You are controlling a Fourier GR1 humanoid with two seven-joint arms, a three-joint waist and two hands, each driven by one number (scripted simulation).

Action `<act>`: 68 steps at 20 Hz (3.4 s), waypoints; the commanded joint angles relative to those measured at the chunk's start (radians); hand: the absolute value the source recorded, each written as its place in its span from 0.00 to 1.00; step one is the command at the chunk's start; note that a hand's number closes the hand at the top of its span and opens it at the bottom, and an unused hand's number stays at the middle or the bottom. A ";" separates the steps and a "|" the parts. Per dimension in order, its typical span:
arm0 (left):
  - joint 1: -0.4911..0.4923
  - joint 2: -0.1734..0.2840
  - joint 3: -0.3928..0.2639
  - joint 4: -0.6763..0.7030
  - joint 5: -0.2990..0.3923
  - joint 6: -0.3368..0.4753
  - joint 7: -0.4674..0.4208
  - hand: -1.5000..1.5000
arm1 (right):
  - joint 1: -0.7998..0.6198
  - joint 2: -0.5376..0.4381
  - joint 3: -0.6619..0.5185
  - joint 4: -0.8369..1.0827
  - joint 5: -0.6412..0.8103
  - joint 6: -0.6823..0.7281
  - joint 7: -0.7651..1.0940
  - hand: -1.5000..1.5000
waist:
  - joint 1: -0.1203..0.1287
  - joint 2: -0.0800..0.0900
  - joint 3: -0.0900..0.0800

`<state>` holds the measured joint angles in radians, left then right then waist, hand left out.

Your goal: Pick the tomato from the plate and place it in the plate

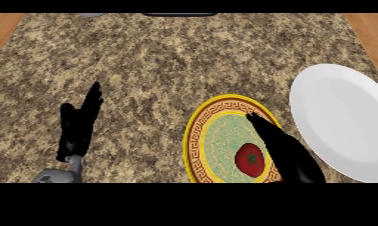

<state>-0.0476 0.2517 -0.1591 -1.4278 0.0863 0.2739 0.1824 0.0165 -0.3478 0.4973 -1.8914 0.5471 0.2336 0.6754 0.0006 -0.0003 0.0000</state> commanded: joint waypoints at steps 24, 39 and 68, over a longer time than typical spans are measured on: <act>-0.014 -0.120 0.044 0.008 -0.148 -0.036 0.002 0.50 | -0.114 0.101 -0.122 0.236 0.295 -0.077 -0.262 1.00 | 0.001 0.002 0.000; 0.019 -0.086 0.098 -0.070 -0.110 -0.077 0.073 0.50 | -0.094 0.035 -0.309 -0.165 0.434 -0.239 -0.208 1.00 | -0.014 -0.006 0.000; -0.010 -0.123 0.131 -0.002 -0.145 -0.118 0.022 0.50 | -0.292 -0.144 -0.771 0.599 0.190 -0.108 -0.531 1.00 | 0.006 0.003 0.000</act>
<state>-0.0420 0.1281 -0.0377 -1.4658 -0.0569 0.1640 0.2224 -0.2278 -0.4575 -0.2629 -1.4291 0.7642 0.0784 0.2038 0.0064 0.0020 0.0006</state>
